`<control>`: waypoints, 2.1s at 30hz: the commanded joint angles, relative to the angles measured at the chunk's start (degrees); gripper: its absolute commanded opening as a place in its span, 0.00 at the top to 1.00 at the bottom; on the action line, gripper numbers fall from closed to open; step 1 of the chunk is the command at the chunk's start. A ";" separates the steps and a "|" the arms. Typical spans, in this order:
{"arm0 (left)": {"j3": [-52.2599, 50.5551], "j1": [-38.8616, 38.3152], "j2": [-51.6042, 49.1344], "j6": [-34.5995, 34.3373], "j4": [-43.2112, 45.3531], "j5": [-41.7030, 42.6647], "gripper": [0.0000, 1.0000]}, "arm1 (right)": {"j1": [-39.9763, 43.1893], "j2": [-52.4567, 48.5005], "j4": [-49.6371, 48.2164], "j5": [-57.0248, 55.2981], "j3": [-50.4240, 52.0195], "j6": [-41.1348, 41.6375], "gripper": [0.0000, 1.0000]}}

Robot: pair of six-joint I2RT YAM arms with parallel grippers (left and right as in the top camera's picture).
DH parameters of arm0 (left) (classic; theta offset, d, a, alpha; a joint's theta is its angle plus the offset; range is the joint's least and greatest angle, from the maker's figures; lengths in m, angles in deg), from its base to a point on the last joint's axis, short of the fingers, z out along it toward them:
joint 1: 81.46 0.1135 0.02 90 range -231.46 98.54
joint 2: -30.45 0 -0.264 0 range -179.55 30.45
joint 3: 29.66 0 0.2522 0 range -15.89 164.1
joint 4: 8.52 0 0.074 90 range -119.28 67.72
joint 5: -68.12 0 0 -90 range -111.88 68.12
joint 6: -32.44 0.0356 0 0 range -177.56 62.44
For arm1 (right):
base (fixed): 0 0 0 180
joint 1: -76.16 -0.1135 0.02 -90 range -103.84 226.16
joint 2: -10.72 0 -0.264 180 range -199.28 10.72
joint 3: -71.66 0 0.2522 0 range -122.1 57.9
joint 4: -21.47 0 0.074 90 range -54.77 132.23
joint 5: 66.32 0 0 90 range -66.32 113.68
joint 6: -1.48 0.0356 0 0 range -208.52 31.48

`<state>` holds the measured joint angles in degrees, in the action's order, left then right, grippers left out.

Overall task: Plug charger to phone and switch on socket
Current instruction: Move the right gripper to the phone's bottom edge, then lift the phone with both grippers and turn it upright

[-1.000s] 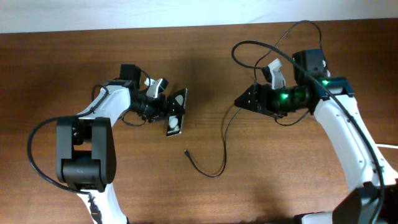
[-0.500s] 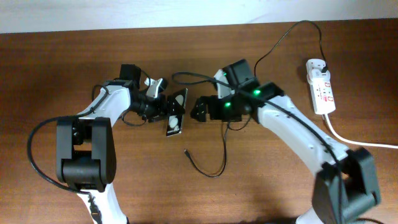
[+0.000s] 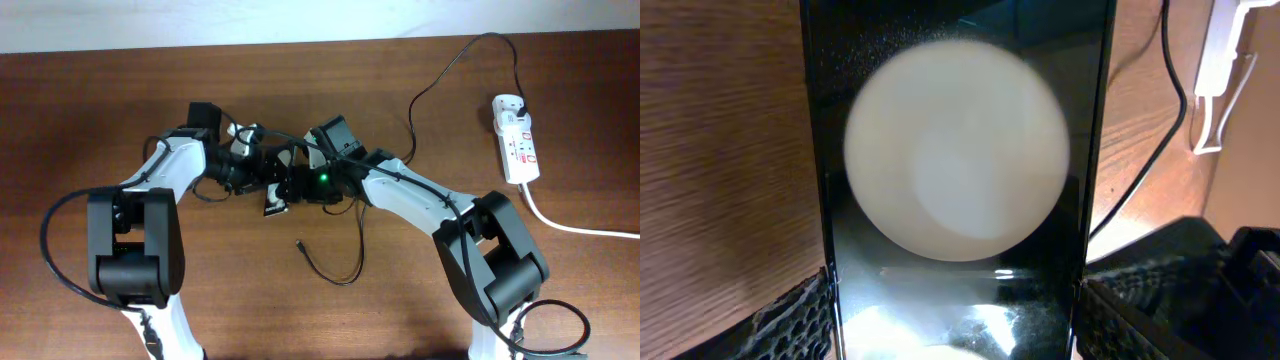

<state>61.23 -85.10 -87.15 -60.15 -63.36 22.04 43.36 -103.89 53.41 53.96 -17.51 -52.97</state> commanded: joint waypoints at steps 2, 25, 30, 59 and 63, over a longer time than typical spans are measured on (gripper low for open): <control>-0.04 -0.85 -0.22 1.36 -0.74 2.43 0.27 | -0.31 -0.59 -1.99 -1.90 -0.55 4.42 0.51; -0.04 -0.85 -0.22 1.88 -0.55 7.76 0.23 | -2.40 -0.59 -3.43 -5.29 -0.55 7.39 0.96; -0.02 0.02 -0.15 3.80 0.04 12.63 0.19 | -1.60 0.11 -3.48 -3.19 -0.57 6.49 0.96; 0.28 5.55 9.31 6.93 5.01 46.25 0.22 | 4.70 1.86 -23.58 51.45 -0.57 -14.38 0.96; 0.28 4.85 9.31 5.33 5.03 46.25 0.23 | 3.45 1.86 -23.56 51.84 -0.57 -16.81 0.96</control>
<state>61.07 -78.15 -78.76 -52.83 -58.24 67.75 49.77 -103.43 30.61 100.78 -17.23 -66.00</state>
